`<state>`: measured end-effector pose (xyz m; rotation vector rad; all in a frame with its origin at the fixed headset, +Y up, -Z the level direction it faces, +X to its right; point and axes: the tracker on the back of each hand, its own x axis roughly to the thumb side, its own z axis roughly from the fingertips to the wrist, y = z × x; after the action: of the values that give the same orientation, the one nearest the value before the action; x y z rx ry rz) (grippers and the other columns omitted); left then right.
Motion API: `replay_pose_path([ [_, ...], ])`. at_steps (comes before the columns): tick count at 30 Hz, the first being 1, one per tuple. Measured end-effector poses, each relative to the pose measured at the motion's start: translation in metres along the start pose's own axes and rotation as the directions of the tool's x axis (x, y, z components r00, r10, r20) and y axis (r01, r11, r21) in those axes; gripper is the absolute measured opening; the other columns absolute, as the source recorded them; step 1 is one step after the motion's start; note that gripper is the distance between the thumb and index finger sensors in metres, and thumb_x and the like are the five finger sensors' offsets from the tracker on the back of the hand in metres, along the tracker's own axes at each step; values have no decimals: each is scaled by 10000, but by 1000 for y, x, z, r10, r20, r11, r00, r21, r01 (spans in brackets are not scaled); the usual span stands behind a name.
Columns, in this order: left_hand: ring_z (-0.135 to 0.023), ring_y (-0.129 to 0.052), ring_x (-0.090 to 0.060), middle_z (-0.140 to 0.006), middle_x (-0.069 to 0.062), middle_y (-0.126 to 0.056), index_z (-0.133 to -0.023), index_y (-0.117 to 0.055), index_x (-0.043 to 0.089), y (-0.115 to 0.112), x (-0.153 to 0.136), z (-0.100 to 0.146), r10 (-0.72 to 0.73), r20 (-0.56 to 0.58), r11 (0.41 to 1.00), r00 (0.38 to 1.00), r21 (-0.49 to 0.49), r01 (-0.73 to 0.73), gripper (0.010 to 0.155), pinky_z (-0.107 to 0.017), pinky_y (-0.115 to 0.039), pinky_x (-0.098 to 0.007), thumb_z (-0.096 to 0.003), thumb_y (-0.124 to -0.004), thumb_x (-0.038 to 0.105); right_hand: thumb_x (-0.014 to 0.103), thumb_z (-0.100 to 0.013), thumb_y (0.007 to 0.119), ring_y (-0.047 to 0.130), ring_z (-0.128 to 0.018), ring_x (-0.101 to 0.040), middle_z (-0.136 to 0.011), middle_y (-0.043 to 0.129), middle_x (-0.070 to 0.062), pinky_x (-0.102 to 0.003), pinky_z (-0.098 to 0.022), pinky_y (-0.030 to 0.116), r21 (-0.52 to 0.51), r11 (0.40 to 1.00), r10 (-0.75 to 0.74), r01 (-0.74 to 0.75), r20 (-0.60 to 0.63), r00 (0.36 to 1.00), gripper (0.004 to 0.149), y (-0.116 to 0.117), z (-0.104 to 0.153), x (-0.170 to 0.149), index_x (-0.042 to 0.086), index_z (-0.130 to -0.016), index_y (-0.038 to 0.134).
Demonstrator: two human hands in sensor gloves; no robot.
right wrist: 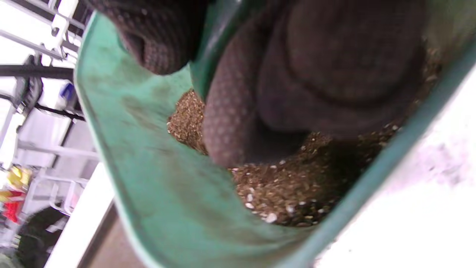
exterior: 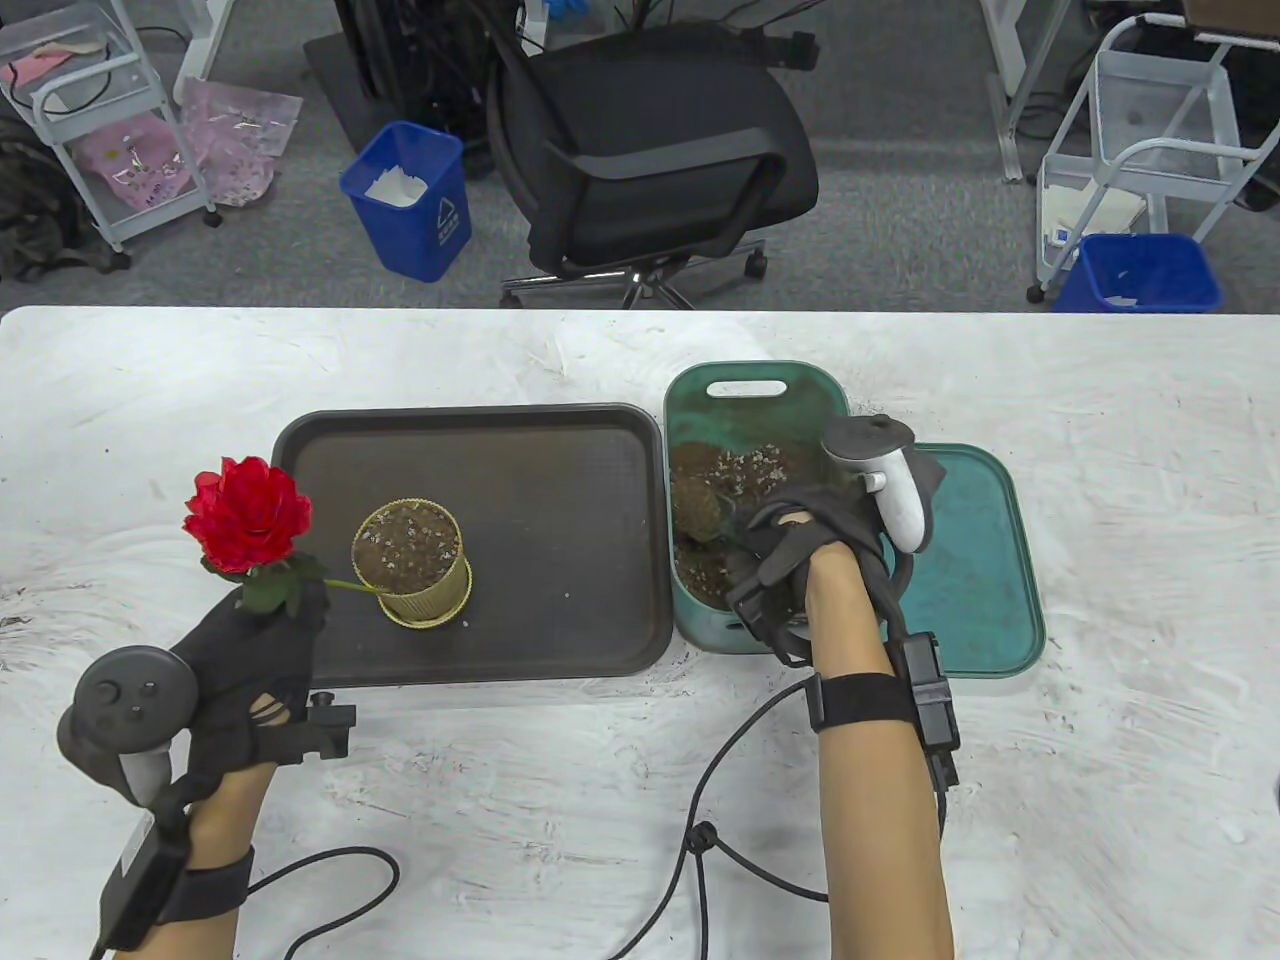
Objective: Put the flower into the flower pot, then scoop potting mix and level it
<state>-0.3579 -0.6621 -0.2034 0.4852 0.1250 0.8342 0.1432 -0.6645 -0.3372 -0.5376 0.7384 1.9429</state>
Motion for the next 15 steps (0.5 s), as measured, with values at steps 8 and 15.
replay_pose_path([
  [8,-348,-1156,-196,-571,44,-1074,-740,-988,211,0,0,0,4,-1,1000,1000,-1,-4,423,-339,-963,-364,-411,-926,470,297,-439,737,1087,-293,-271,-644,968,-172,-377,-139,976,-37,965,-255,260,117,960,521,-4,21,-15,17,-878,716],
  [15,-345,-1157,-194,-570,44,-1075,-738,-990,210,0,0,0,4,-4,1000,1000,0,-4,423,-338,-963,-363,-410,-927,469,304,-437,745,1090,-284,-272,-636,975,-172,-377,-133,978,-81,938,-315,337,211,926,518,-8,42,-17,21,-871,724],
])
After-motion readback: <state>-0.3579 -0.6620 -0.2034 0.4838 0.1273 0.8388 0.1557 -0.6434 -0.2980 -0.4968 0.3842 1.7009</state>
